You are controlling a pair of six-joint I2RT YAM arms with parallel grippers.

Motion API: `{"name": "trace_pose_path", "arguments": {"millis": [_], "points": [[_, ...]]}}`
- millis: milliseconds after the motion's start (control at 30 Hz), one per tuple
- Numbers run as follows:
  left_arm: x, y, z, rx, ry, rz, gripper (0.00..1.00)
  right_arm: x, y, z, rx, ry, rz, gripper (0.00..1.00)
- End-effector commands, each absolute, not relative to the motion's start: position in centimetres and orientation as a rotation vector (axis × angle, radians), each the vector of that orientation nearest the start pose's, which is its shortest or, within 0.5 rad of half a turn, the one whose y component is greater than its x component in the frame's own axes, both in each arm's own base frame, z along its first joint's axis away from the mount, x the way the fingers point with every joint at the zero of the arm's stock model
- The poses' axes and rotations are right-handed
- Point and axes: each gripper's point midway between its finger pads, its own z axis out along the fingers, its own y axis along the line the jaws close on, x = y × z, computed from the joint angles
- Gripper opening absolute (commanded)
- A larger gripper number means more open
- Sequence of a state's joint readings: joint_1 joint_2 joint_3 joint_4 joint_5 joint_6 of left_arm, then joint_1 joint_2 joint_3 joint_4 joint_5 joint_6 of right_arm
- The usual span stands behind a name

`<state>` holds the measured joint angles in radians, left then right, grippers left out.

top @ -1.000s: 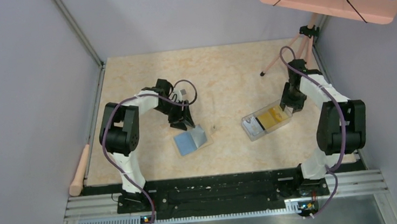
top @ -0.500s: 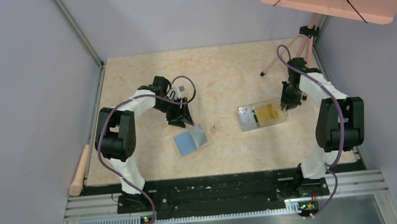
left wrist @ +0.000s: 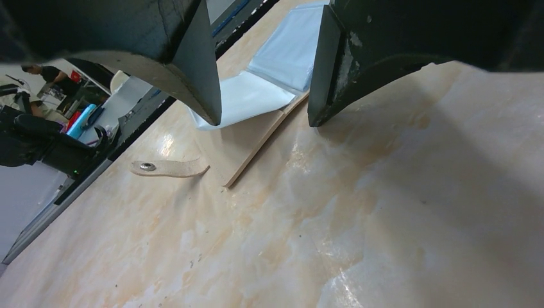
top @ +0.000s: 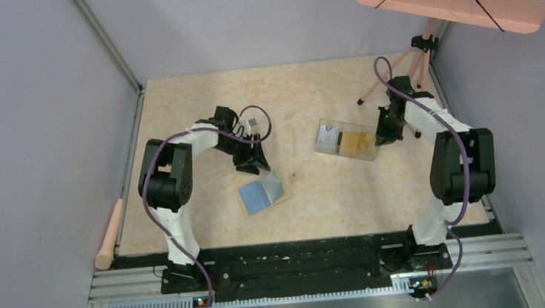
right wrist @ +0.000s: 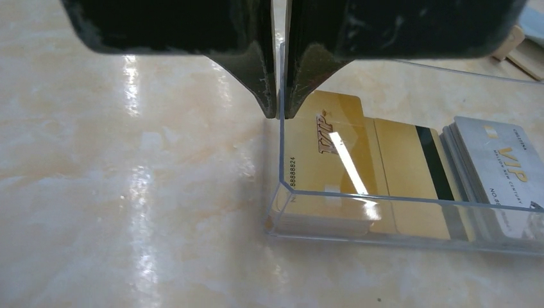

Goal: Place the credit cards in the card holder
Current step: Move the storage box to the center of the board.

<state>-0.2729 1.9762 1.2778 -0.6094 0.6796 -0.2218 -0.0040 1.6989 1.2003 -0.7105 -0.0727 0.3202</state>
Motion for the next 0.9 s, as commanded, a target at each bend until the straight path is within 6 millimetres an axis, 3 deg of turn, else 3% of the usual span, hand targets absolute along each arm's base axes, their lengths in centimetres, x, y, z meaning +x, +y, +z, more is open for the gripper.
{"name": "trace_pose_path", "arguments": {"millis": [0, 233, 333, 633, 767, 867], "points": [[32.0, -21.7, 3.1, 0.252, 2.846, -1.089, 0.58, 38.9, 6.9, 8.1, 0.361, 2.670, 0.294, 0.02], [28.6, -22.6, 3.2, 0.297, 2.861, -1.184, 0.57, 41.0, 12.0, 8.0, 0.262, 2.676, 0.341, 0.00], [28.2, -22.7, 4.0, 0.331, 2.844, -1.168, 0.57, 41.5, 14.3, 7.9, 0.217, 2.685, 0.363, 0.00], [31.6, -21.7, 11.1, 0.344, 2.687, -0.959, 0.61, 40.7, 22.2, 8.1, 0.107, 2.703, 0.457, 0.00], [33.2, -21.8, 14.4, 0.308, 2.602, -0.987, 0.62, 40.1, 25.5, 8.2, 0.049, 2.706, 0.495, 0.00], [34.3, -21.8, 15.8, 0.251, 2.563, -1.061, 0.62, 39.5, 27.7, 8.1, 0.022, 2.716, 0.536, 0.00]]}}
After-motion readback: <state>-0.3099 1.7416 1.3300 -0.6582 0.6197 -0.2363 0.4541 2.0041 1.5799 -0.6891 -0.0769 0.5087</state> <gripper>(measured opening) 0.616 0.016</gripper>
